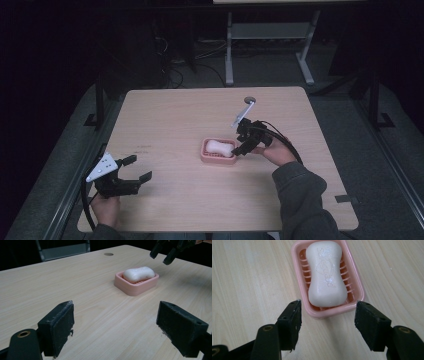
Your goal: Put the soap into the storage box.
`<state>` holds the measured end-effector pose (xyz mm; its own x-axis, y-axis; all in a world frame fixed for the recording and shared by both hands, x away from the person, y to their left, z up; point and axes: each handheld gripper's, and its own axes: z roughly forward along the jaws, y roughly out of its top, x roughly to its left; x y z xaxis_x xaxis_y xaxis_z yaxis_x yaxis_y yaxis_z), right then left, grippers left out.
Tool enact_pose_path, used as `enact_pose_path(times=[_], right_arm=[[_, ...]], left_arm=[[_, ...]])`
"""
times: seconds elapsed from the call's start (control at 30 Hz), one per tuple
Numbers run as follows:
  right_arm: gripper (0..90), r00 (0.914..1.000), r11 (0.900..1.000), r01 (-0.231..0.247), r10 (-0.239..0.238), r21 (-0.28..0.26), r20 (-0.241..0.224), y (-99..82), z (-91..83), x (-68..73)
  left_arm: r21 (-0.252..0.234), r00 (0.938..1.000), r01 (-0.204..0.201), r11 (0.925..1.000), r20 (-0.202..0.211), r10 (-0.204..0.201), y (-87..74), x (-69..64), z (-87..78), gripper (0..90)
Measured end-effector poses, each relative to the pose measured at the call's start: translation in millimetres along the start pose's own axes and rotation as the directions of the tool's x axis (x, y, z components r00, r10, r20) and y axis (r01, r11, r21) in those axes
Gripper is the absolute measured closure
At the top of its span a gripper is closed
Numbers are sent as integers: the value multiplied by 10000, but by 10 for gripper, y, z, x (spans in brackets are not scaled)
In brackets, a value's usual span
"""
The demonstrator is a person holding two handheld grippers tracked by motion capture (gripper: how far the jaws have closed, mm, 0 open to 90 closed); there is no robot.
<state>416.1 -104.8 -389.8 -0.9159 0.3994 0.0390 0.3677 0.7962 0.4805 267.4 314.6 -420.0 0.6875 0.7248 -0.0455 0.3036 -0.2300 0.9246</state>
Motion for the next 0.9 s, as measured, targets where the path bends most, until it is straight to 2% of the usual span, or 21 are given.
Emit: enact_pose_path(times=[0.13,0.2,0.5,0.73,0.9], right_arm=[[373,10000,10000,-34,34,59,7,-19,-7,5],[373,9999,10000,53,-51,-85,124,-43,-20,21],[367,9998,9997,-195,195,-143,-48,-150,-23,20],[362,9997,9994,-259,260,-218,18,-187,-95,42],[361,9999,9996,-124,127,-272,117,-202,-121,85]], left_arm=[[-15,10000,26,10000,14,-26,-2,4,0,140],[6,10000,21,10000,5,-21,-1,3,2,141],[54,10000,26,10000,16,-26,-2,0,6,141],[53,10000,22,10000,42,-22,-3,-4,11,140],[62,10000,45,10000,31,-45,-2,-5,13,141]])
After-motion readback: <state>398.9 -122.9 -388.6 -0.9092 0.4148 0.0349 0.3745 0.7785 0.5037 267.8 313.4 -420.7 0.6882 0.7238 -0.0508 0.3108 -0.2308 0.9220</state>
